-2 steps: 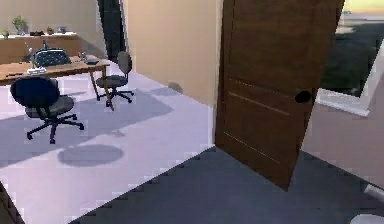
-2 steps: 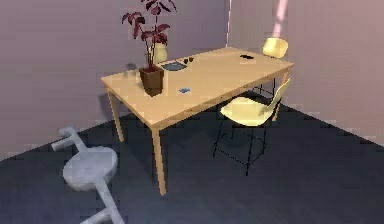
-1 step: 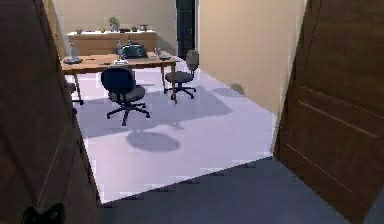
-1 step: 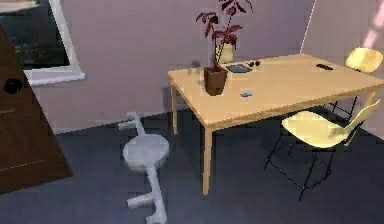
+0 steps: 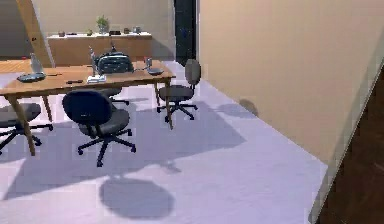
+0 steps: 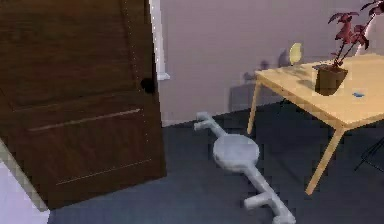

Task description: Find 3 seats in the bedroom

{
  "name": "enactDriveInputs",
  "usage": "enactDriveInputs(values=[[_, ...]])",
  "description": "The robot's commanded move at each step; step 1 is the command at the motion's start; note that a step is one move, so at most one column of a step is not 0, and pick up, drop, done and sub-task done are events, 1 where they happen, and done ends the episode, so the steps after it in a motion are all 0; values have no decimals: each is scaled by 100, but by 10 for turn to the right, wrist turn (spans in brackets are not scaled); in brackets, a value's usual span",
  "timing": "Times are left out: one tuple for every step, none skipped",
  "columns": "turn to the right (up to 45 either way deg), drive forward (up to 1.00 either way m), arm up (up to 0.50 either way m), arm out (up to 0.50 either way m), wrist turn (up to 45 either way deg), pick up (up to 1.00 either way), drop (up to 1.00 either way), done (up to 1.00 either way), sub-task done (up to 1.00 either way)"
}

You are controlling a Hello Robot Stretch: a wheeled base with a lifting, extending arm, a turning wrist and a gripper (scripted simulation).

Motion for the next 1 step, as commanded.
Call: enactDriveInputs(values=[[-360,0,0,0,0,0,0,0,0]])
